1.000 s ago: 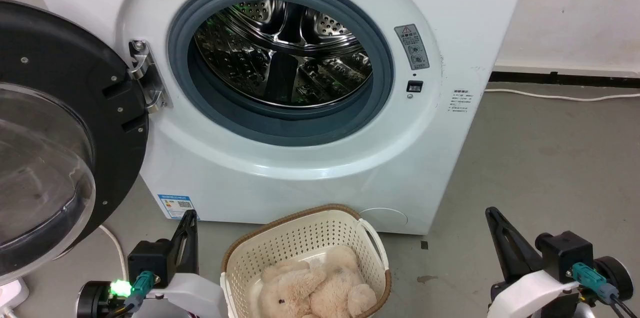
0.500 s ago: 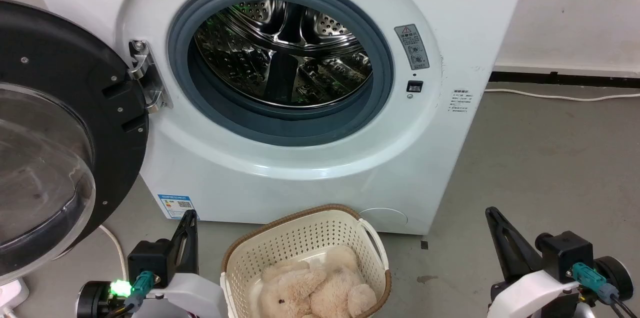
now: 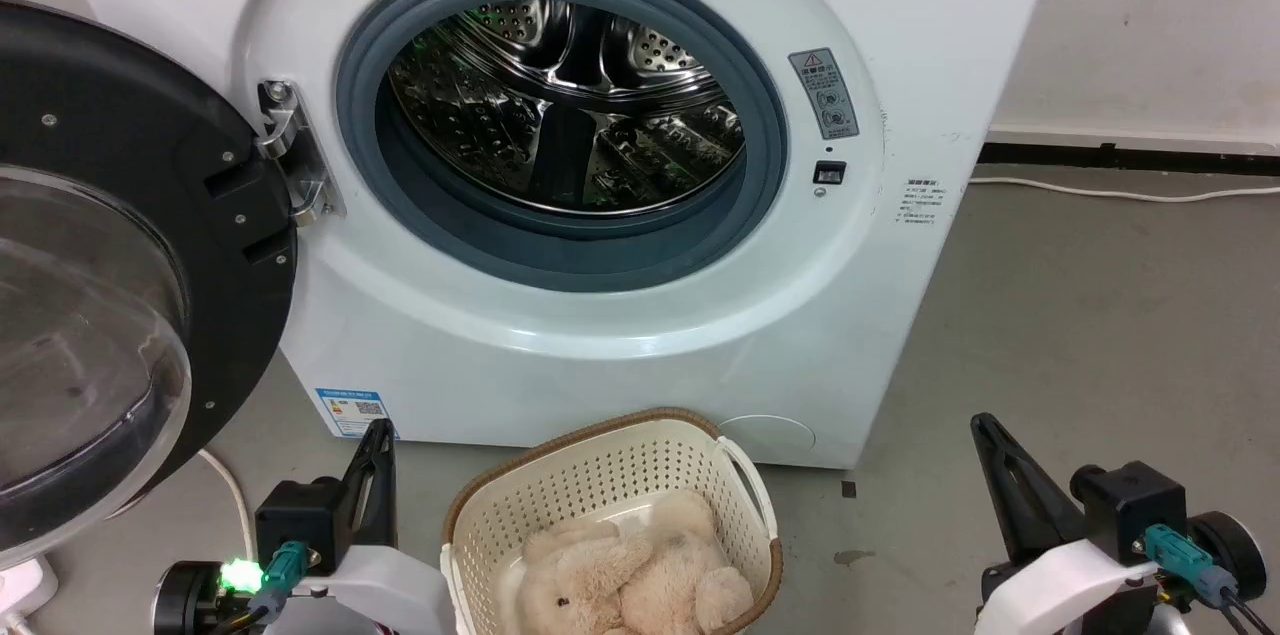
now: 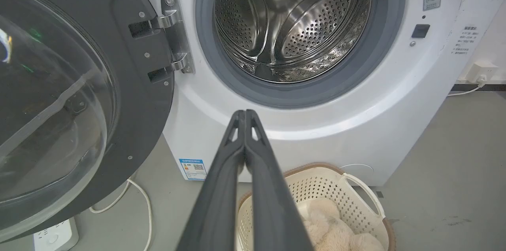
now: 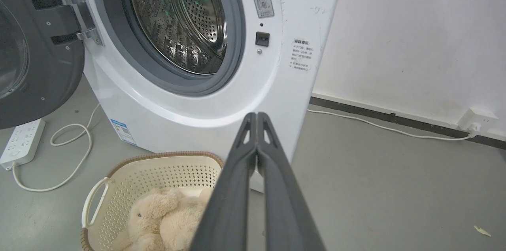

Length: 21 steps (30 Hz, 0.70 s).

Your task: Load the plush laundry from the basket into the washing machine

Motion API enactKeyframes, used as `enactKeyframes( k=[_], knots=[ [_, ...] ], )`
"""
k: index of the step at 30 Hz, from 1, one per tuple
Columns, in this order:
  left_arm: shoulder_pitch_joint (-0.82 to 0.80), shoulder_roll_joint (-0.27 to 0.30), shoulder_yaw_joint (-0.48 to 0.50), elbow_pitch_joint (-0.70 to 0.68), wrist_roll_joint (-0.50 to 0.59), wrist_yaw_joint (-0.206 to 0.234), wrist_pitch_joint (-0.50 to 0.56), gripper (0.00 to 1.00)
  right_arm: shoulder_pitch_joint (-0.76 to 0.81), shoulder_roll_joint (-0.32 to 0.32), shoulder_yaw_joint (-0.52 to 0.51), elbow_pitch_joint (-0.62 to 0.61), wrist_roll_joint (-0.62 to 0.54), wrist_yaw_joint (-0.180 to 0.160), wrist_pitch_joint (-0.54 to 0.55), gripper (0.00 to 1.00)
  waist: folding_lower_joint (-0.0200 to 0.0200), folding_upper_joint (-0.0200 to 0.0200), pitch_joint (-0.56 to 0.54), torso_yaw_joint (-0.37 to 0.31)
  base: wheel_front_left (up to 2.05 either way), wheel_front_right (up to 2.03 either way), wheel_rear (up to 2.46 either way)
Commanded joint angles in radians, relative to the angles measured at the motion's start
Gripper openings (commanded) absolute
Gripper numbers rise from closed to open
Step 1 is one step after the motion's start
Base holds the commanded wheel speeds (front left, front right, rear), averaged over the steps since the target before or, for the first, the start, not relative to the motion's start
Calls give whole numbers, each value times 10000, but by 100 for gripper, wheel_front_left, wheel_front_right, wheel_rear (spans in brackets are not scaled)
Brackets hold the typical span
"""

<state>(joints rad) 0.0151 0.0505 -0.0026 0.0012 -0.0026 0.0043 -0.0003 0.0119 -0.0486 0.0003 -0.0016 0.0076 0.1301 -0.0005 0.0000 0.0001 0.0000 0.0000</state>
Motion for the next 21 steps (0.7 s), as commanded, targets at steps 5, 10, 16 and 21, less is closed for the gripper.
enactKeyframes(
  k=[5,10,16,21],
  knots=[
    [-151,-3,26,-12,26,-43,3,0,-119,-16,-3,16,-76,6,5,0,0,-1,0,0,0,0,0],
    [-151,-3,26,-12,26,-43,3,0,-119,-16,-3,16,-76,6,5,0,0,-1,0,0,0,0,0],
    [-151,-3,26,-12,26,-43,3,0,-119,-16,-3,16,-76,6,5,0,0,-1,0,0,0,0,0],
    [-151,-3,26,-12,26,-43,3,0,-119,-16,-3,16,-76,6,5,0,0,-1,0,0,0,0,0]
  ],
)
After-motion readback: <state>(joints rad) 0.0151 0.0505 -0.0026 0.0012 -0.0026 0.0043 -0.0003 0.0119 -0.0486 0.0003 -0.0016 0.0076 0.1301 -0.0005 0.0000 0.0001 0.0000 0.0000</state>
